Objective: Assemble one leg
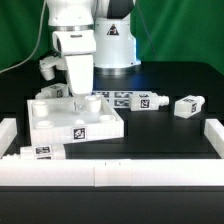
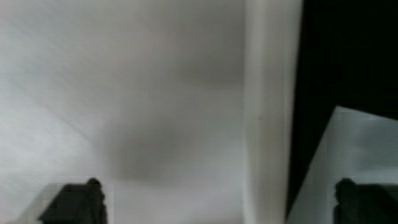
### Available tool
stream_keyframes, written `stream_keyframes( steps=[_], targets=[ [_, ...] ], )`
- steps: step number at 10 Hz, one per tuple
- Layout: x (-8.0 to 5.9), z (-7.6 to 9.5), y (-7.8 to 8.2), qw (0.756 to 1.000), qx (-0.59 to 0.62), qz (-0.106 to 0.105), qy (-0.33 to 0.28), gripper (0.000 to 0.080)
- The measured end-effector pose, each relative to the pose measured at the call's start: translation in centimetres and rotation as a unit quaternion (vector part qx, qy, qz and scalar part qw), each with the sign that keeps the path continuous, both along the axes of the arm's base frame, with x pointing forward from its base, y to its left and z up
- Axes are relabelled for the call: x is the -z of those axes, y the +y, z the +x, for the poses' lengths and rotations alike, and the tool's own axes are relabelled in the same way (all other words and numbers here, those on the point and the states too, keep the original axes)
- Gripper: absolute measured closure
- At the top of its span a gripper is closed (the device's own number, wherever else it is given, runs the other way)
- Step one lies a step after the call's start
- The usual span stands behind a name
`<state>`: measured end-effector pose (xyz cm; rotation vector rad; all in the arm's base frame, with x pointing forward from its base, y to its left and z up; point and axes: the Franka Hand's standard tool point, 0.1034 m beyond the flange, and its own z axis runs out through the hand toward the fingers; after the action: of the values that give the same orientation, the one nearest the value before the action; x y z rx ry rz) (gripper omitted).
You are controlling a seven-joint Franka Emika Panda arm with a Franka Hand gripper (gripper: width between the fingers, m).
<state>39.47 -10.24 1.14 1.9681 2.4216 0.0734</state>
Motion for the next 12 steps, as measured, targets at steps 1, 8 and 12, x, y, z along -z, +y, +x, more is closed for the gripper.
stream_keyframes(
  steps=[1,8,12],
  targets=[
    [0.0,0.0,0.0,1.000,0.000,0.000,0.000,0.0178],
    [0.1,-0.1,0.1,1.000,0.002,0.001,0.002,0.0744],
    [0.0,1.2,5.9,0.997,0.073,0.013,0.003,0.0744]
  ],
)
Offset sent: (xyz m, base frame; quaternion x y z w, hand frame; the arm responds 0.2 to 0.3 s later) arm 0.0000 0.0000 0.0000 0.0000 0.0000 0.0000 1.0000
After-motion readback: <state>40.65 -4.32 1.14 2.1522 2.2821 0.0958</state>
